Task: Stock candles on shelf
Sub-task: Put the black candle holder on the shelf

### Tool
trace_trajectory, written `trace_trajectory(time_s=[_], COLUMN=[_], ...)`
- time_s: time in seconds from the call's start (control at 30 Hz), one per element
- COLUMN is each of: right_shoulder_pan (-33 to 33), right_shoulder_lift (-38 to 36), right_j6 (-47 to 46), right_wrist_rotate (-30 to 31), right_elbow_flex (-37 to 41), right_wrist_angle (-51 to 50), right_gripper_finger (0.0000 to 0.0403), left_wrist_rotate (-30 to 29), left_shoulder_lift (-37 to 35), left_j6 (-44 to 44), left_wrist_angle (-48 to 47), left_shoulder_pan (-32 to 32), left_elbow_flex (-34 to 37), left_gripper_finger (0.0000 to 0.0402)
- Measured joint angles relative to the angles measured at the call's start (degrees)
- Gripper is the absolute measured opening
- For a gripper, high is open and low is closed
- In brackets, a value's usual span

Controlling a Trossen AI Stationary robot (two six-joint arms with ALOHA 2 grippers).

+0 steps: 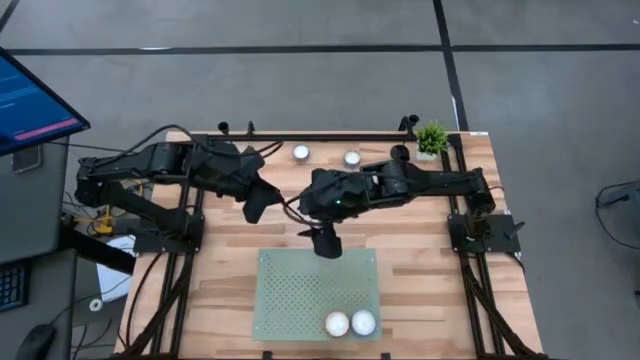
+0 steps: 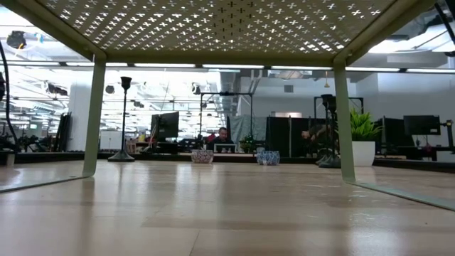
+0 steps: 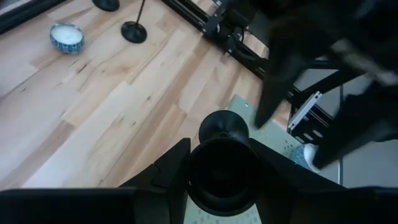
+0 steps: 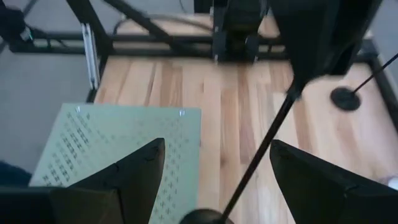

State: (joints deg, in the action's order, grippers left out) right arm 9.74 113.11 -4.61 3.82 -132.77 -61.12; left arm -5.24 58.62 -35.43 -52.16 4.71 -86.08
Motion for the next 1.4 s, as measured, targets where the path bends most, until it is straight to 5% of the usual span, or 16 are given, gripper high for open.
trace_trajectory(time_s=[0.53, 0.7, 1.07, 1.4], right_shoulder_pan=[-2.58, -2.75, -2.00, 0.88], right_shoulder_lift=[2.54, 2.54, 2.54, 1.22], right_j6=[-1.03, -0.97, 2.78, 4.55], right_wrist_rotate=[0.17, -1.72, -3.56, 1.81], right_elbow_flex=[-0.09, -0.09, -0.09, -0.09], right_wrist_angle=[0.50, 0.11, 0.87, 1.78], right_gripper_finger=[0.0273, 0.0220, 0.0023, 0.0007], left_wrist_rotate=[-3.14, -3.78, -3.85, 3.78], left_shoulder_lift=[0.28, 0.28, 0.30, -0.32], left_j6=[0.00, 0.00, 0.70, 3.50], left_wrist_angle=[3.46, 3.96, 5.08, 9.19], left_shoulder_pan=[5.89, 6.28, 6.28, 6.32], left_elbow_flex=[0.00, 0.00, 0.00, -0.02], left_gripper_finger=[0.0137, 0.0137, 0.0138, 0.0199])
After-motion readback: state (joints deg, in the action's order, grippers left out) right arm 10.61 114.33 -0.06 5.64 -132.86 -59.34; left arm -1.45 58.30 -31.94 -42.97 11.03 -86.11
